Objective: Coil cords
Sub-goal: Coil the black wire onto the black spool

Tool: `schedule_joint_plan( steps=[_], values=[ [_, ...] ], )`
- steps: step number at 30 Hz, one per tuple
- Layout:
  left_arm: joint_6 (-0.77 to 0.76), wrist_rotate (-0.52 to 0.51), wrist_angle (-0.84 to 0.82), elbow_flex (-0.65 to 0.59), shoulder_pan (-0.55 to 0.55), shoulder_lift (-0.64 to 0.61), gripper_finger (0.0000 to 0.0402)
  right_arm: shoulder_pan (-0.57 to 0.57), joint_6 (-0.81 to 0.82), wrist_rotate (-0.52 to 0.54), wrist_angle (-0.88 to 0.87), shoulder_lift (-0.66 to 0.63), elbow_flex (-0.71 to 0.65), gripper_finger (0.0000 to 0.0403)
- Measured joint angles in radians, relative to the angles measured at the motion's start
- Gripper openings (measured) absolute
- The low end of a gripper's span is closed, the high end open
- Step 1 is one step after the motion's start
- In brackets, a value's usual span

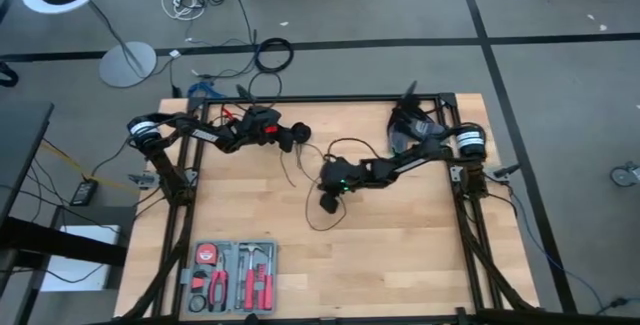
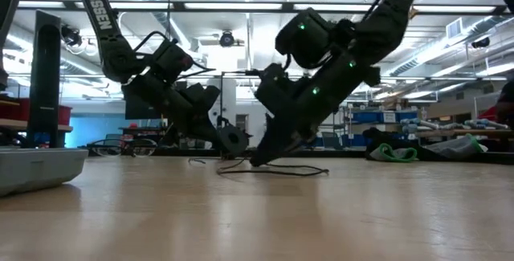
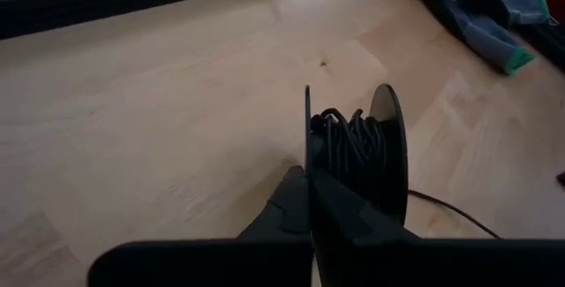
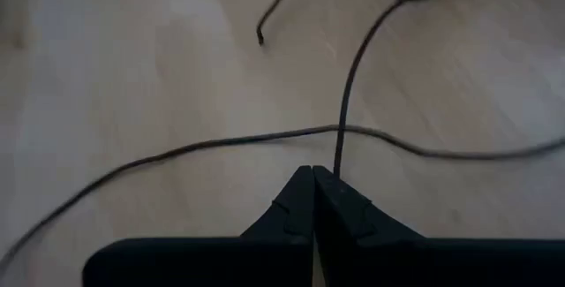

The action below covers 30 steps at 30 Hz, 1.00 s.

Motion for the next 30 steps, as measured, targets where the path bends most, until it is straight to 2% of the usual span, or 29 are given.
schedule_joint_plan(
  steps=[8,14,20,25,27,30],
  values=[
    [0.001,0.005,-0.012,-0.001,0.000,-0.001,0.0000,0.028,0.097,-0.019,-0.391,-0.061,0.038,0.0001],
    [0.001,0.010,-0.012,-0.001,0.004,-0.001,0.0000,0.092,0.169,-0.058,-0.745,-0.201,0.025,0.0000],
    [0.005,0.011,-0.011,-0.001,0.005,-0.001,0.0000,0.159,0.328,-0.123,-1.099,-0.335,0.024,0.0000],
    [0.010,0.010,-0.011,-0.001,0.005,-0.001,0.0000,0.236,0.446,-0.189,-1.281,-0.409,0.023,0.0000],
    [0.012,0.009,-0.011,-0.001,0.005,-0.001,0.0000,0.265,0.481,-0.163,-1.298,-0.435,0.022,0.0000],
    [0.012,0.009,-0.010,-0.001,0.005,-0.001,0.0000,0.296,0.509,0.016,-1.232,-0.489,0.023,0.0000]
  ],
)
